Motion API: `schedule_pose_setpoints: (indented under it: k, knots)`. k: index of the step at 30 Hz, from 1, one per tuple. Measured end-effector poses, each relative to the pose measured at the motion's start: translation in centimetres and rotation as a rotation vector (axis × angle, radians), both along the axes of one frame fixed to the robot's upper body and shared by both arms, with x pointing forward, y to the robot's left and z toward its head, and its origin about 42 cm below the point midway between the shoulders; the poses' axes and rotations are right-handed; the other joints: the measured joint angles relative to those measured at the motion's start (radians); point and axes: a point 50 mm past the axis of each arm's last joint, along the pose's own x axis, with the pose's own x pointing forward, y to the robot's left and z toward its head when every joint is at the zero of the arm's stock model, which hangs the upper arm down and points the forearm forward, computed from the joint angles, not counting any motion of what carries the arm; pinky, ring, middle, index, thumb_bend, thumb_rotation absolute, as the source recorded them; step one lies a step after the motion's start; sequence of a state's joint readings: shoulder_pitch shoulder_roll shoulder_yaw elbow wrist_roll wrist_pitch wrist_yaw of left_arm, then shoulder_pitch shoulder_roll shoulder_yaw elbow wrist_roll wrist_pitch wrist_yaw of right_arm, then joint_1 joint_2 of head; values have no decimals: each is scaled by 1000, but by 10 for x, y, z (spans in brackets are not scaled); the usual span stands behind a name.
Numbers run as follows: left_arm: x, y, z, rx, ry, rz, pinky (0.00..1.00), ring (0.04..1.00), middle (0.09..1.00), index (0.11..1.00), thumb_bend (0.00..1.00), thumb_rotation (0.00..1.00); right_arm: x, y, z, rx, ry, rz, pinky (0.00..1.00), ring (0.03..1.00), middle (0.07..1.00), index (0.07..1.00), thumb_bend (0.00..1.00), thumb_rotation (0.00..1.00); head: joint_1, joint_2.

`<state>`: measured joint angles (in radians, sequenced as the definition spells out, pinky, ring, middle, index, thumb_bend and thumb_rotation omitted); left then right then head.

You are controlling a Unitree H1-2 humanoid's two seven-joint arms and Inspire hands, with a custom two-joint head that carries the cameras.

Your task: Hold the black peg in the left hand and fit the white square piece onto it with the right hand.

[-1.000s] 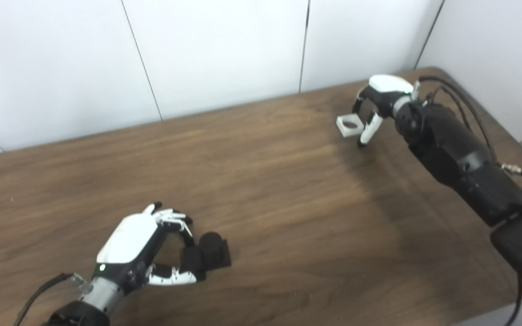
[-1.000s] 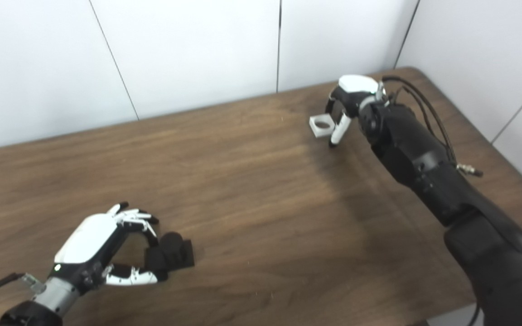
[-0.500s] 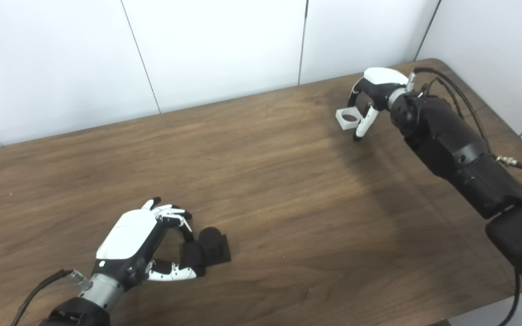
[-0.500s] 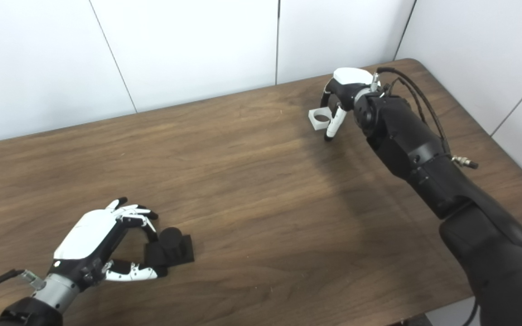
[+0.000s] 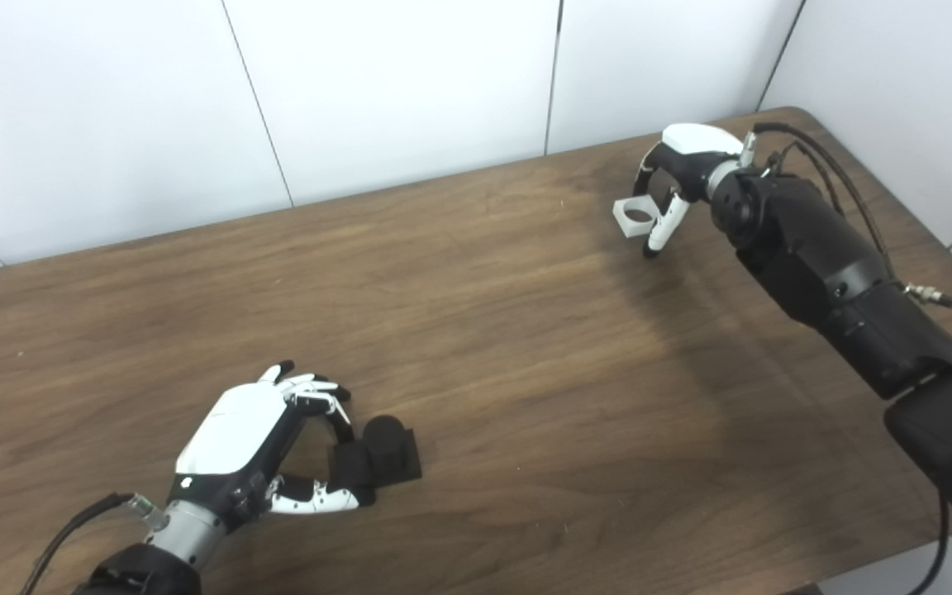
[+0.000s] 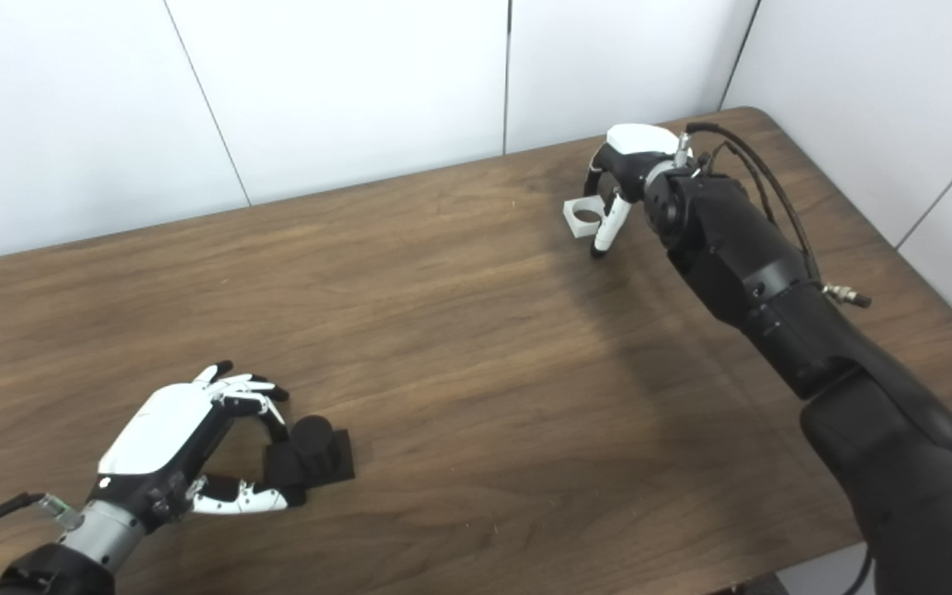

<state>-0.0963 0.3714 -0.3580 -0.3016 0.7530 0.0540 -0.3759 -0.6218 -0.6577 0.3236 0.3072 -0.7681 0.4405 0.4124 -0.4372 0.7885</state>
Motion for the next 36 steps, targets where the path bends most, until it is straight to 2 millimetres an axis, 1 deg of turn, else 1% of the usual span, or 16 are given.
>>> schedule_pose_setpoints:
  k: [7,8,9,10,11,13,16,19,26,30,36]
  knots:
    - [0,0,0,0,1,-1,1000,863,771,486,520,49,0,0,0,1,0,0,914,956,851,591,869,104,0,3]
    - [0,0,0,0,1,-1,1000,862,771,486,520,49,0,0,0,1,0,0,920,955,843,531,666,124,0,3]
    - [0,0,0,1,1,-1,1000,861,771,486,520,49,0,0,0,2,0,-1,922,954,840,511,597,131,0,3]
    - [0,0,0,1,1,-1,1000,861,771,486,520,49,0,0,0,3,0,-1,925,947,827,497,555,134,0,3]
    - [0,0,0,1,1,-1,1000,861,771,486,520,49,1,0,-1,5,-2,-3,925,941,820,492,540,134,-2,3]
    - [-1,0,0,1,1,0,1000,861,770,486,520,49,1,1,-1,10,-4,-7,914,930,811,488,528,134,-2,3]
    - [-1,0,0,1,0,0,1000,862,770,486,520,48,1,1,-2,10,-3,-4,840,881,780,485,525,131,-2,3]
    - [-1,0,0,0,-1,-1,1000,860,769,486,519,48,1,3,-1,11,1,-4,810,867,768,485,524,130,-2,3]
    - [-1,0,0,1,-1,-1,1000,861,771,486,520,48,0,11,0,23,12,6,808,871,777,485,524,130,-5,5]
    - [-1,0,0,0,-1,-1,1000,860,770,485,520,48,-1,12,0,15,15,12,814,881,782,485,524,132,-3,5]
    - [-1,0,0,2,1,3,1000,864,772,486,520,49,-6,16,0,2,16,49,814,891,789,485,524,132,6,8]
